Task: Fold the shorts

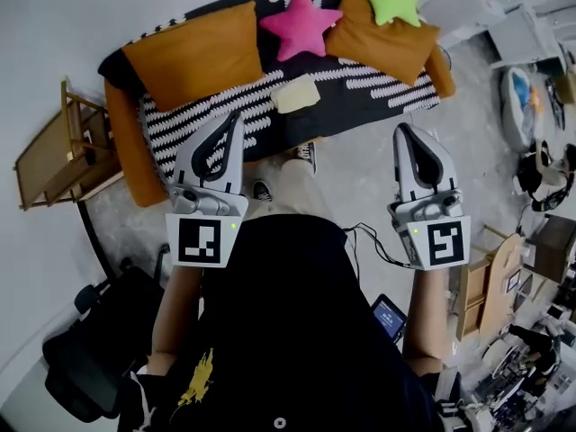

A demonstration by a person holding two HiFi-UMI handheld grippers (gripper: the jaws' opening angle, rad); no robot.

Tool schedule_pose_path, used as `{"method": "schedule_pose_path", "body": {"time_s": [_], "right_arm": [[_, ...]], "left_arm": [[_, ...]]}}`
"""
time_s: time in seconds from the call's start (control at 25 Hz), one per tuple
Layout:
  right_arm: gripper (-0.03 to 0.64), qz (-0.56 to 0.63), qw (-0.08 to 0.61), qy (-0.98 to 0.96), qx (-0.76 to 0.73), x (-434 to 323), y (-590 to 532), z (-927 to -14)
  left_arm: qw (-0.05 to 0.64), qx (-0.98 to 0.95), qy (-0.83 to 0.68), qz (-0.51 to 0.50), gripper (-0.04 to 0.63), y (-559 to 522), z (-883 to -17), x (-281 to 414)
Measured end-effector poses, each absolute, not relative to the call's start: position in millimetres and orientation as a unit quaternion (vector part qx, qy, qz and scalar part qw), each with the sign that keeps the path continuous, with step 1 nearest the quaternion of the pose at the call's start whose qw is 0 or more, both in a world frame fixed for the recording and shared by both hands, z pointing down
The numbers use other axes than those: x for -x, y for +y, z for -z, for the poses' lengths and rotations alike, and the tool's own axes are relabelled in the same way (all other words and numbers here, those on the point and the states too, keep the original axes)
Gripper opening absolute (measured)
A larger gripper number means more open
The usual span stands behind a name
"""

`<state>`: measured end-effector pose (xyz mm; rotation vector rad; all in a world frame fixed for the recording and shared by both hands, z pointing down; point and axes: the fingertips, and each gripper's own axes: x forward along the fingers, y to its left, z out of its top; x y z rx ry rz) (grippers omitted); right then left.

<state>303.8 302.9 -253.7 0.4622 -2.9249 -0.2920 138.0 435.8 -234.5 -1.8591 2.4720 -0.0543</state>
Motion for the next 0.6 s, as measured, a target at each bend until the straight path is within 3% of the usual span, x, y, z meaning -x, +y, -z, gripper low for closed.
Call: {"method": "schedule_pose_path", "body": {"time_s": [0.6], "right_arm": [[0.014, 0.059, 0.061, -0.976, -0.199, -301, 317, 245]], "left_arm": [[0.029, 0.613, 0.79, 0.009, 0.012, 441, 238, -127]]}}
